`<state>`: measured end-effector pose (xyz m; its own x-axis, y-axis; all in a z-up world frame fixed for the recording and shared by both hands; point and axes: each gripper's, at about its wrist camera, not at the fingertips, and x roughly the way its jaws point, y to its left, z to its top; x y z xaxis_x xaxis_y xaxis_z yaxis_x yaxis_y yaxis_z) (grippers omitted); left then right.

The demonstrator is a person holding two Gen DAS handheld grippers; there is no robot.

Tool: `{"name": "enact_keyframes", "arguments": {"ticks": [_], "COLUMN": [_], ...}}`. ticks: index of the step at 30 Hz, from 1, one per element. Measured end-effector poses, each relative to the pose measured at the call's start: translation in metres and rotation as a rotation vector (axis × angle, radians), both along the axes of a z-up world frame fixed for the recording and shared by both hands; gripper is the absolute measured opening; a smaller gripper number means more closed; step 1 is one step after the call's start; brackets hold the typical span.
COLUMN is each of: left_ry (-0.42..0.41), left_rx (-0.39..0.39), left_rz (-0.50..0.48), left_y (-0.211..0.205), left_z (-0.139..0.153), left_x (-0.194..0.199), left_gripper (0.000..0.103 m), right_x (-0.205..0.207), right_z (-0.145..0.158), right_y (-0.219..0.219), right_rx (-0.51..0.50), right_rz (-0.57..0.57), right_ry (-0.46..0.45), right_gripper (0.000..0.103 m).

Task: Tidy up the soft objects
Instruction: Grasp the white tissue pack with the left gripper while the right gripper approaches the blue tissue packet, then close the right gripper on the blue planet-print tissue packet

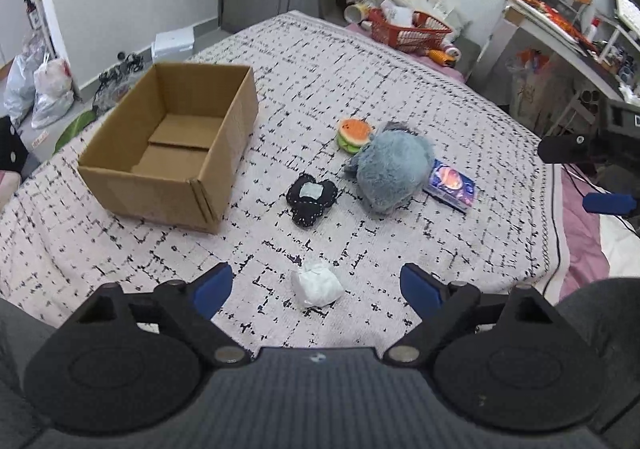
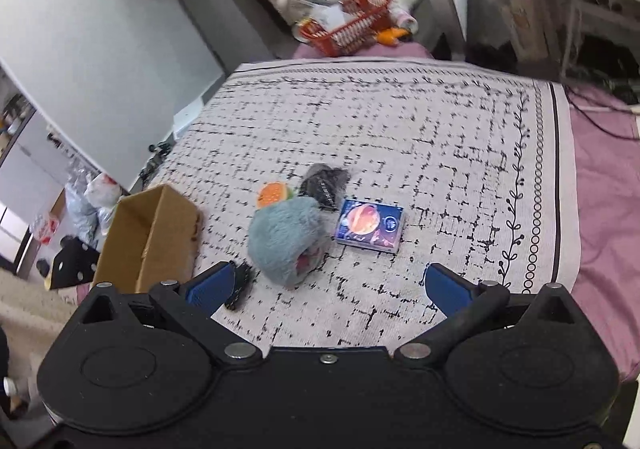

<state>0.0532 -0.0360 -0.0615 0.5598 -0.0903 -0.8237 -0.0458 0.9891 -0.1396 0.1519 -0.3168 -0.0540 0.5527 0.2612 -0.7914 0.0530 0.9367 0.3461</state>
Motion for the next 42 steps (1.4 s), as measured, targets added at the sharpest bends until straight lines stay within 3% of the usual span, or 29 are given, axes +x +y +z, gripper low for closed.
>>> {"name": "enact_keyframes", "arguments": {"ticks": [11, 25, 28, 29, 30, 42], "left_ry": [0.090, 0.224, 0.266, 0.278, 0.284, 0.227], "left_rx": [-0.049, -0.020, -0.024, -0.026, -0.022, -0.008], "left_rz": [0.134, 0.193, 0.202, 0.206, 0.209, 0.257], "left_y": [0.003, -0.015, -0.017, -0.016, -0.017, -0.013], "left_z": [-0.043, -0.103, -0.115, -0.119, -0.121, -0.117], "left_x": [0.037, 0.066, 0.070, 0.072, 0.073, 0.099], "left_gripper": [0.074, 0.071, 0.056, 0.046, 0.045, 0.043], "right_x": [0.045, 0.081, 0.088, 0.091, 0.094, 0.120], "right_z": [-0.038, -0.089, -0.100, -0.104, -0.108, -0.149], "right_y": [-0.008, -0.016, -0.018, -0.018, -0.018, -0.011], "right_rx": [0.052, 0.139, 0.153, 0.157, 0.160, 0.136], "right_rz": [-0.096, -0.161, -0.174, -0.177, -0.178, -0.178], "right_ry": [0.085, 0.175, 0.188, 0.196, 0.203, 0.280], "right_gripper": [0.103, 0.103, 0.102, 0.102, 0.102, 0.099]}}
